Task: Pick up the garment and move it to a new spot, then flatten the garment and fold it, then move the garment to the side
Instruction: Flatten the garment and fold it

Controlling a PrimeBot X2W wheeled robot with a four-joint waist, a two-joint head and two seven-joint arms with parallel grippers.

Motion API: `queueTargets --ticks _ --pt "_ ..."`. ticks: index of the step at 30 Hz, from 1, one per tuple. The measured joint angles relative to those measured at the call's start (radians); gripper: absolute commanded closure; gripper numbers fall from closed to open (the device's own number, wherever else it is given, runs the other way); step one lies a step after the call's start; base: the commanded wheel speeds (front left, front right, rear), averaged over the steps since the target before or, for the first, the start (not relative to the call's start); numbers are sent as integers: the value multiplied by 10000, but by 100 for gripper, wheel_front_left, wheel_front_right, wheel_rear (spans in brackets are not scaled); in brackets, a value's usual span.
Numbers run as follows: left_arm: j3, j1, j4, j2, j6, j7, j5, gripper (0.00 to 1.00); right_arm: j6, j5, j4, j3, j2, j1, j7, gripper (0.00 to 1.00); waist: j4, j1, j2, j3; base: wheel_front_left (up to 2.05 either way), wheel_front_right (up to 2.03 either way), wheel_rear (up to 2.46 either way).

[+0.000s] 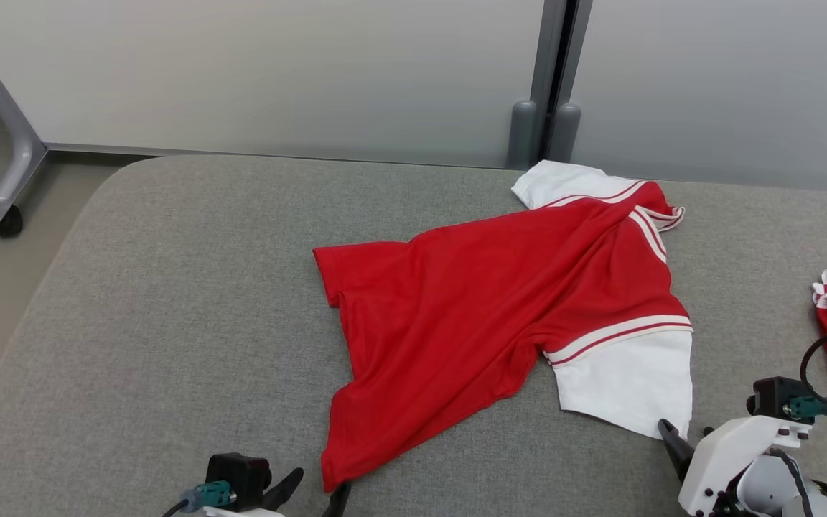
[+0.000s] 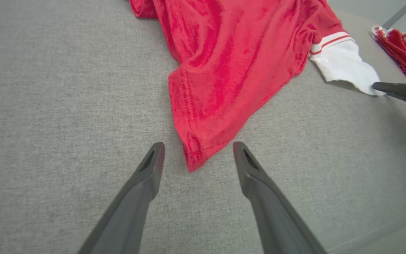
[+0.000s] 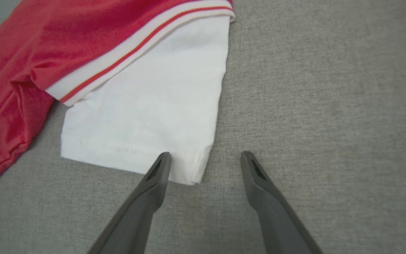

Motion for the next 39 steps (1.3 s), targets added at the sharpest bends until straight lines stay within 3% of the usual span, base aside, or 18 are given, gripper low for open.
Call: queueTargets --ticks 14,15,17,18,19,20,21,22,31,39 --pt "-301 -960 1728 -424 -619 -134 -303 0 -4 686 -155 802 -27 -256 324 3 -113 0 0 456 0 0 0" --pt "-297 -1017 1854 -474 -627 -201 -334 0 -6 757 -130 869 -25 -273 309 13 -124 0 0 452 0 0 0" --pt "-305 -1112 2117 -533 -669 -290 -339 0 -6 823 -56 955 -15 -295 234 51 -135 0 0 433 0 0 0" --pt "-305 -1155 2238 -537 -696 -337 -341 0 -4 865 -10 989 -12 -304 209 53 -135 -1 0 416 0 0 0" --pt "-307 -1186 2336 -541 -704 -372 -345 18 -4 884 27 1024 0 -306 178 61 -134 0 0 396 0 0 0" --pt "-305 -1197 2420 -566 -717 -401 -376 52 -2 899 54 1058 8 -308 148 69 -132 0 0 375 0 0 0" --pt "-307 -1197 2481 -600 -759 -468 -393 88 -2 915 81 1078 15 -309 81 97 -129 0 0 356 0 0 0" --pt "-311 -1203 2531 -627 -800 -533 -418 100 -2 922 113 1087 19 -309 31 100 -124 -1 0 338 0 0 0" --pt "-305 -1341 2673 -577 -865 -894 -458 100 -2 907 255 1003 67 -311 -953 100 -133 0 0 114 0 0 0" --pt "-207 -1163 1965 -267 -675 -1204 -341 100 -2 846 -234 823 40 -256 -2382 100 -271 0 0 -190 0 0 0"
